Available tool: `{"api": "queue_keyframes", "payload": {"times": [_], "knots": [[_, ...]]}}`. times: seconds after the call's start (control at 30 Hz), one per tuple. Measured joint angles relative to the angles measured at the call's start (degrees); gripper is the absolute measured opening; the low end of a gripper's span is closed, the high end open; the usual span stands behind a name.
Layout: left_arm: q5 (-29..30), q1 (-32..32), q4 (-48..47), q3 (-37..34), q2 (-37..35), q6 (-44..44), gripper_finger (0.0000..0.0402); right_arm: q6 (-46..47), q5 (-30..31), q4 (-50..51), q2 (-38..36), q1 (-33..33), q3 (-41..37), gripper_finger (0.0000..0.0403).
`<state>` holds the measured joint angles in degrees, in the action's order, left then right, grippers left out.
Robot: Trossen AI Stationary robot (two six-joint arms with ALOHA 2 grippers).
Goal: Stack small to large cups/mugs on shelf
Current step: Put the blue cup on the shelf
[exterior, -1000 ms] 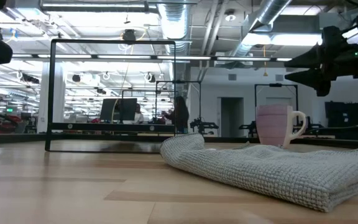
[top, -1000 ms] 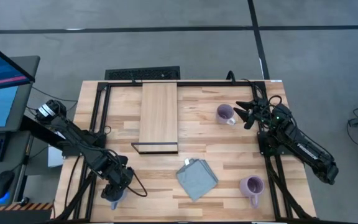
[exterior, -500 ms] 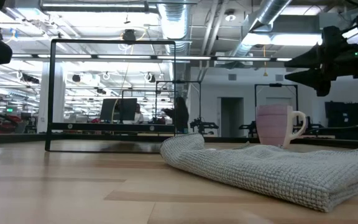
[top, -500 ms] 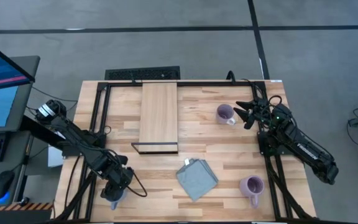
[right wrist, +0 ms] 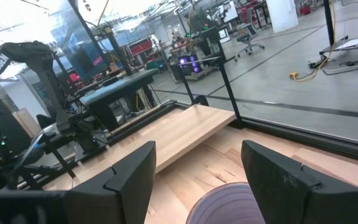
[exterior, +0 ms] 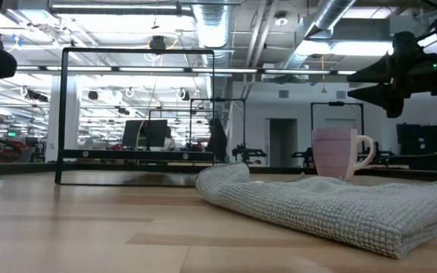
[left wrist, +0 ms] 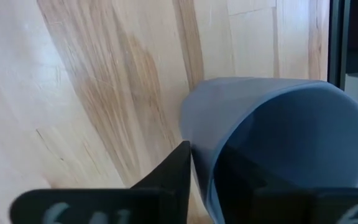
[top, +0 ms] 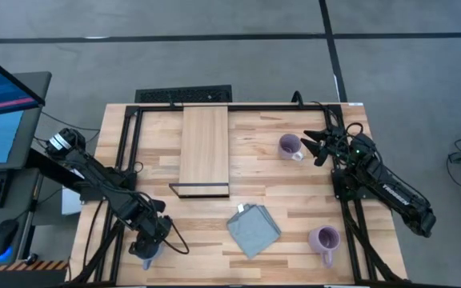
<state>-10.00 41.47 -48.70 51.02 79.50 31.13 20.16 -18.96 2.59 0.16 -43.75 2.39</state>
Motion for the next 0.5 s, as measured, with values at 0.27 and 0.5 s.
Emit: {"api": "queue_keyframes", "payload": {"times": [0.27,0.5], "knots": [[-0.13,-0.41,1.67,-0.96,-0.09,-2.16,0.001,0.01,-0.01,0.0,-0.01,0.0,0.0,0.026],[-0.52,-0.96,1.67,-1.0,-0.04,-2.98,0.0006,0.02,-0.01,0.0,-0.02,0.0,0.0,0.026]]}}
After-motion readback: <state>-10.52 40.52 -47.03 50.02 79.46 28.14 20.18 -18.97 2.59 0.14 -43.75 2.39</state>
